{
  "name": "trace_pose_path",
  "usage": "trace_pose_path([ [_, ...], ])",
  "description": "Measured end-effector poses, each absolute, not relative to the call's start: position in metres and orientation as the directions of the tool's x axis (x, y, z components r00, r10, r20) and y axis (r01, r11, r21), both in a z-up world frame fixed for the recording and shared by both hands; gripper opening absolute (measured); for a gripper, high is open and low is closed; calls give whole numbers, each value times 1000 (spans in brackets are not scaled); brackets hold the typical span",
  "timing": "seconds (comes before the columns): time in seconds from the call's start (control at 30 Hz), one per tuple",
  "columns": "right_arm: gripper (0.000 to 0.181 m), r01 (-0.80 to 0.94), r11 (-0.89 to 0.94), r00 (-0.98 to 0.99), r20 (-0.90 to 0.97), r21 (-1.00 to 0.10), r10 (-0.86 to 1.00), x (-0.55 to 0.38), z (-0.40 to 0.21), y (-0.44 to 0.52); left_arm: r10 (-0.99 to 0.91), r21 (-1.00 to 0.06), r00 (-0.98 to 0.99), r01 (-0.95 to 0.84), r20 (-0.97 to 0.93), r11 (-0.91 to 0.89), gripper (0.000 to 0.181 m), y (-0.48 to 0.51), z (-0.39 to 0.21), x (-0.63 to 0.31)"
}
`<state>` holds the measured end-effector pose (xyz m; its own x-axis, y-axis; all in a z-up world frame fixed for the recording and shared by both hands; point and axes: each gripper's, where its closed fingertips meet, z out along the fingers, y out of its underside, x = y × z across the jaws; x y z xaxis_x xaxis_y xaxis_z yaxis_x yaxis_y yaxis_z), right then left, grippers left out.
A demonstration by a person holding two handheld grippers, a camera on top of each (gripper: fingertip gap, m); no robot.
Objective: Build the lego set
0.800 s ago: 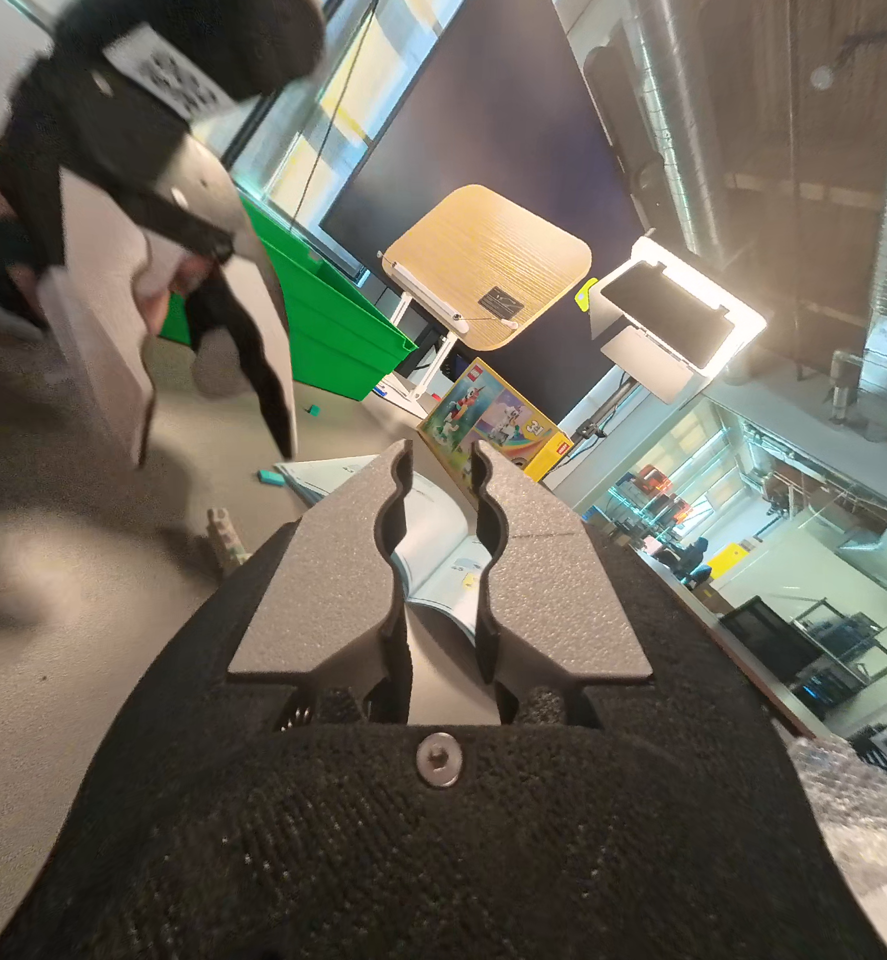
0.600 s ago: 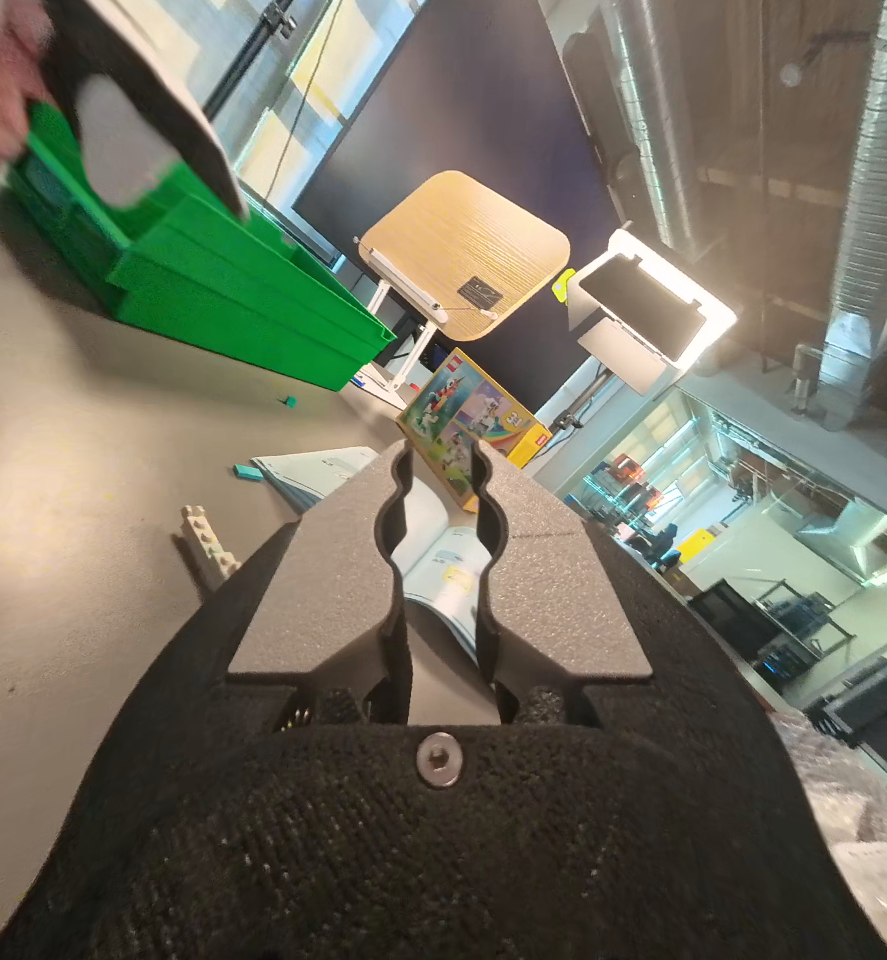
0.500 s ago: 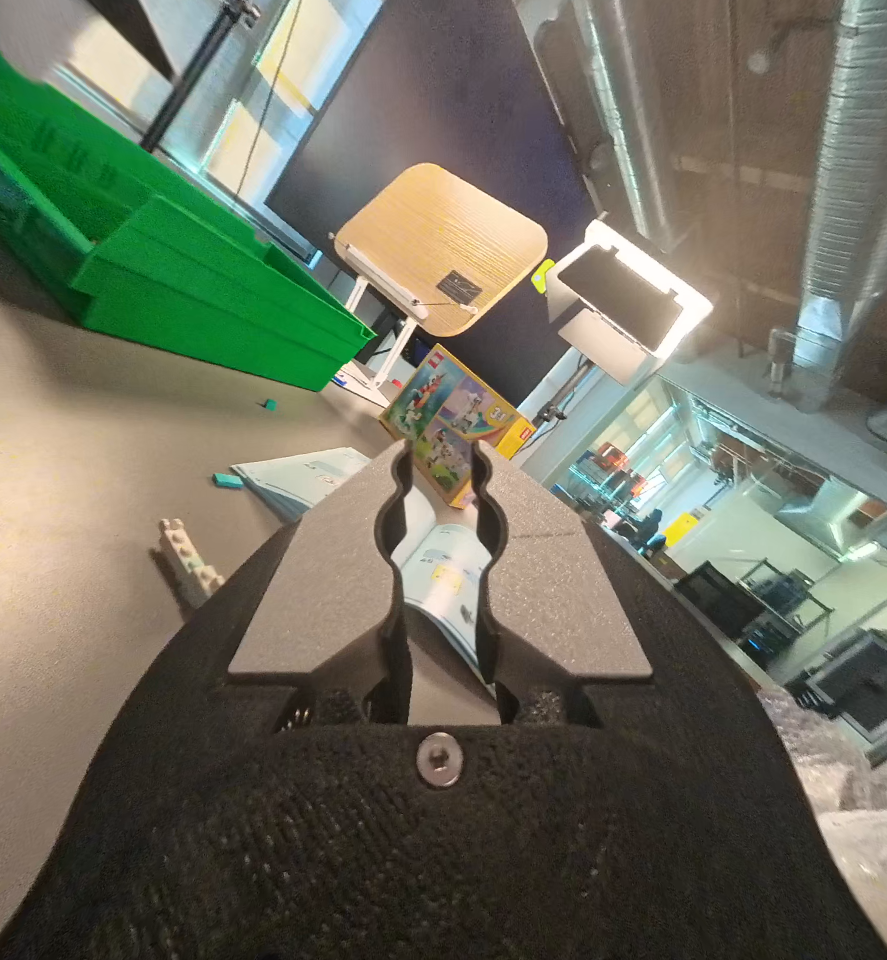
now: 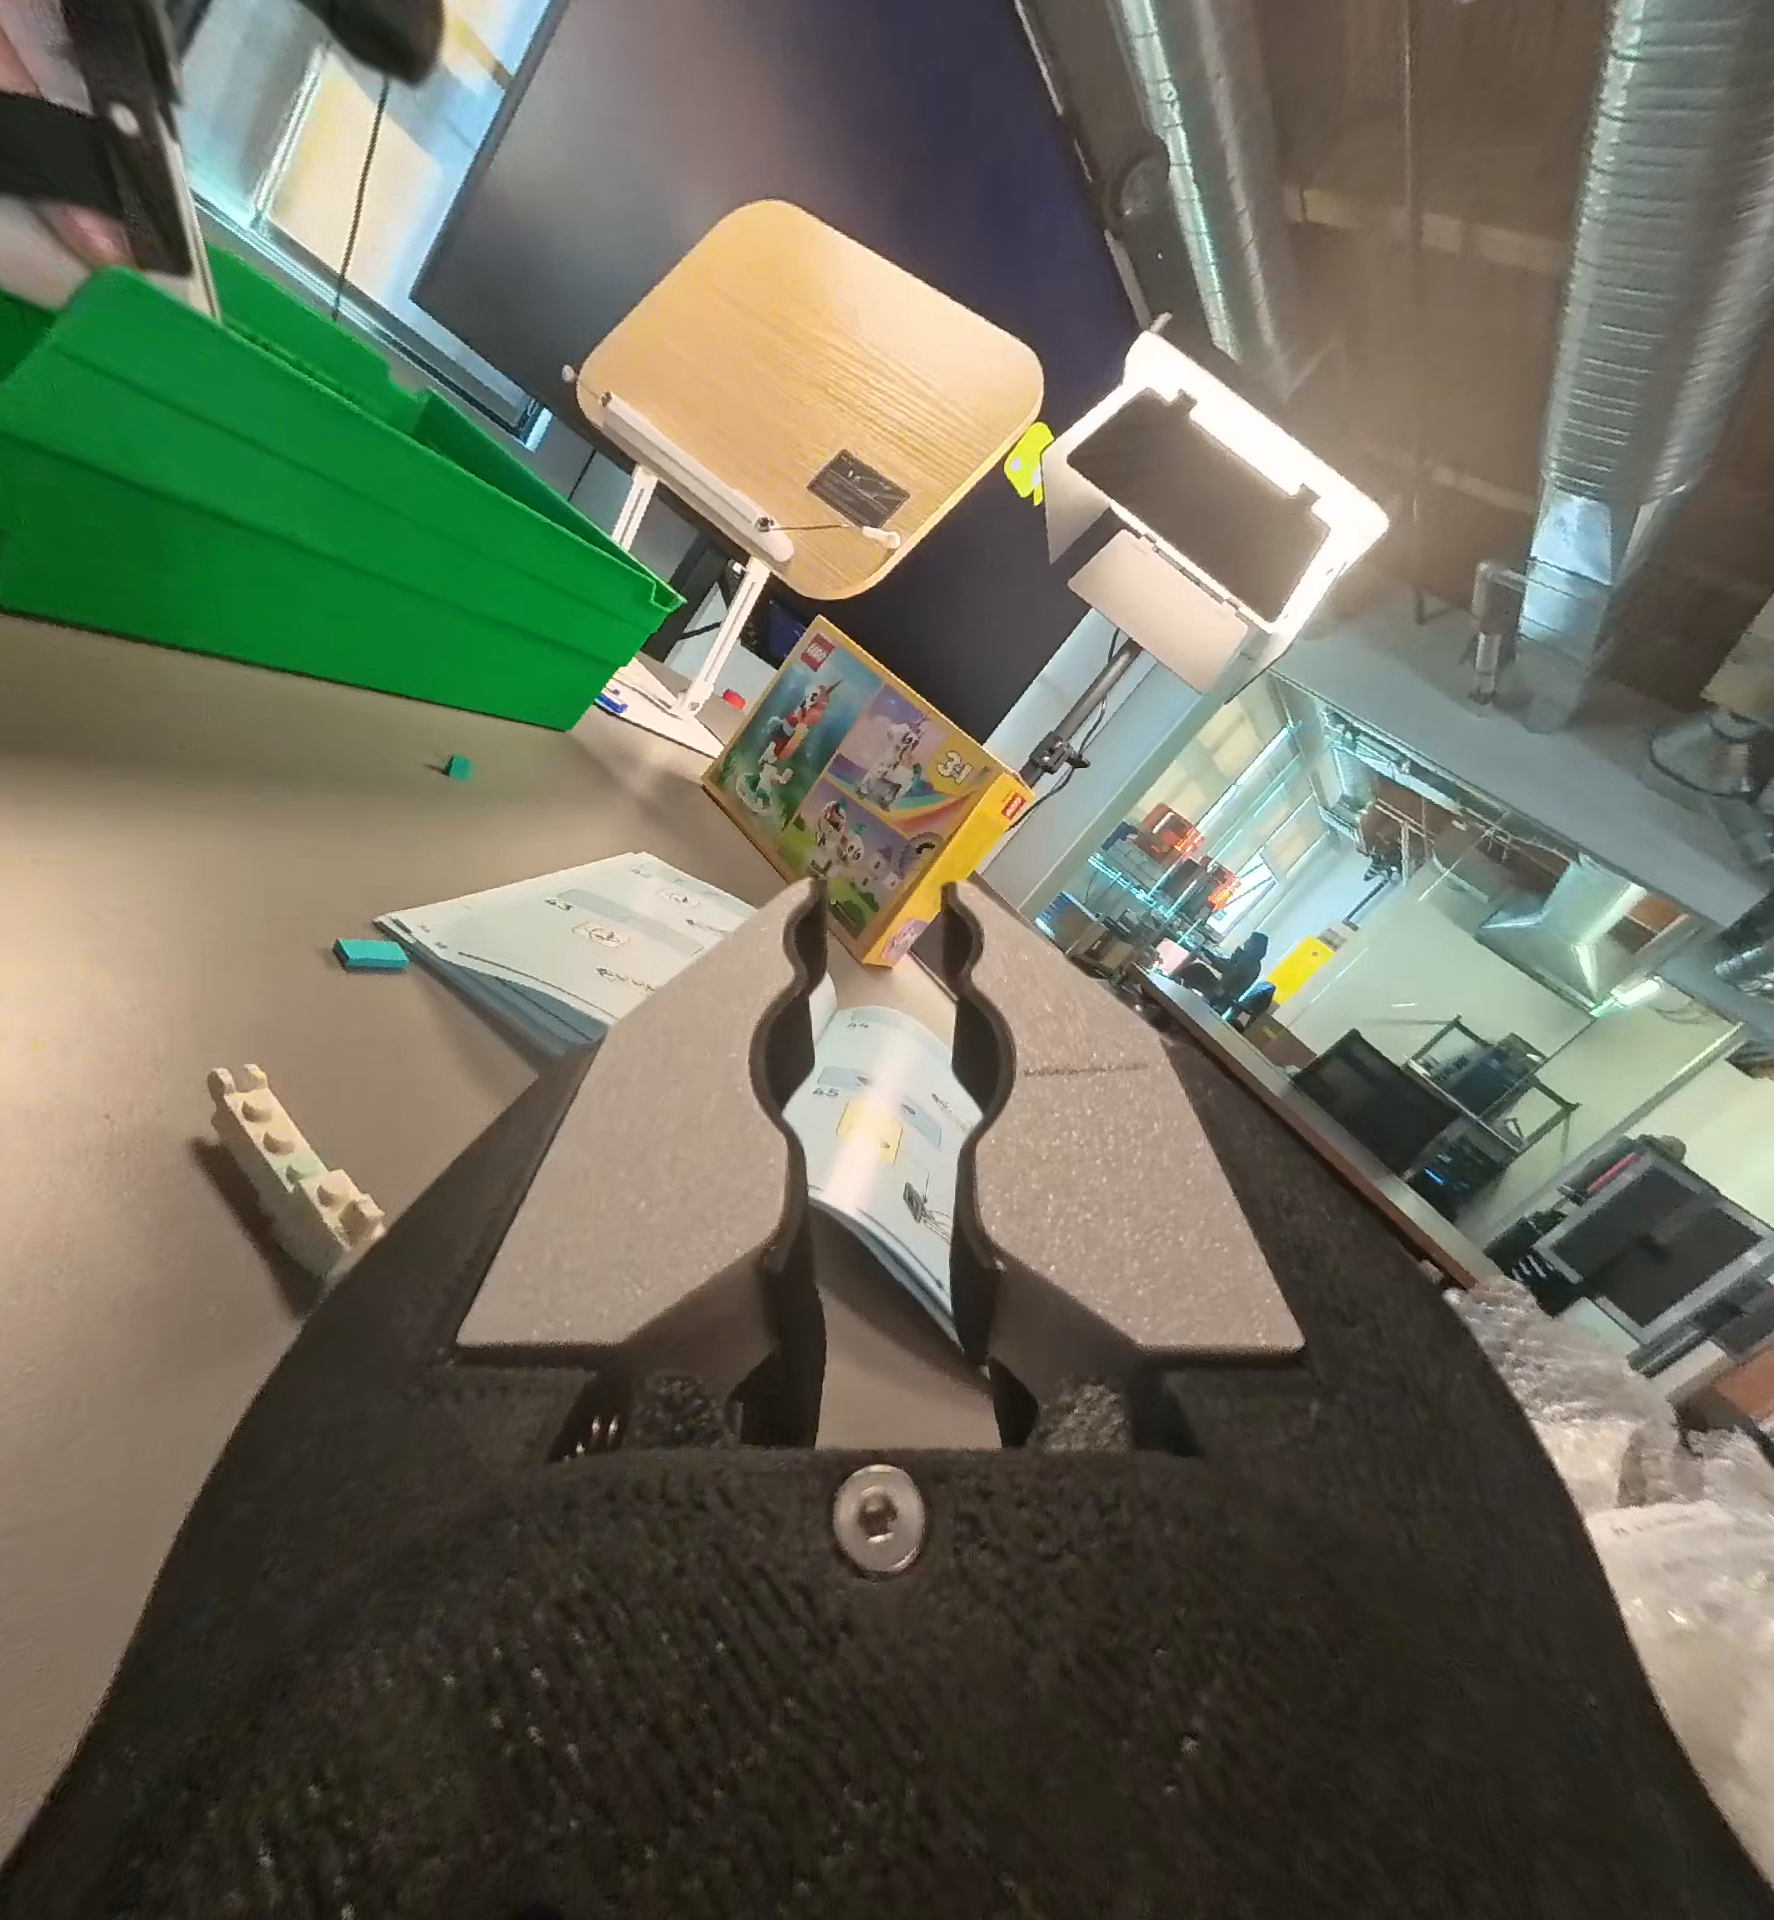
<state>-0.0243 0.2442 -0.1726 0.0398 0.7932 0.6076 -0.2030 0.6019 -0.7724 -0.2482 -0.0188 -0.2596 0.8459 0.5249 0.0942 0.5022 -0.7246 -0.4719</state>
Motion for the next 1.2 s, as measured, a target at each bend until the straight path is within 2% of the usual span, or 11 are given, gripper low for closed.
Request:
trace_pose_path([
  [0.2,20,-207,591,30,599,-780,800,-24,-173,245,582,-349,795,601,169,-719,41,-18,-283,-242],
  [0.33,19,-217,590,12,602,-778,798,-23,-174,240,586,-342,799,592,134,-729,27,-22,-284,-245],
  [0.4,19,-222,596,6,610,-772,793,-23,-174,237,563,-334,818,567,121,-752,8,-23,-286,-243],
  [0.5,19,-232,604,4,620,-763,785,-21,-172,234,536,-348,841,526,74,-776,8,-22,-286,-242],
  [0.63,19,-250,602,8,620,-758,784,-18,-168,231,519,-456,855,466,12,-758,7,-12,-272,-242],
  [0.7,19,-258,595,8,614,-761,789,-16,-166,230,493,-524,869,440,42,-730,8,0,-248,-218],
  [0.83,19,-273,573,-7,598,-772,802,-13,-165,226,210,-781,972,211,104,-588,7,50,-167,-124],
  [0.9,19,-289,556,-29,588,-779,809,-13,-163,223,91,-856,988,154,125,-494,7,71,-143,-86],
  [1.07,18,-324,448,-190,522,-833,832,-5,-162,202,-81,-962,996,-45,-23,-271,7,116,-124,-37],
  [1.2,17,-296,270,-375,371,-916,850,5,-160,186,-71,-947,949,-311,-306,-79,7,149,-131,-17],
])
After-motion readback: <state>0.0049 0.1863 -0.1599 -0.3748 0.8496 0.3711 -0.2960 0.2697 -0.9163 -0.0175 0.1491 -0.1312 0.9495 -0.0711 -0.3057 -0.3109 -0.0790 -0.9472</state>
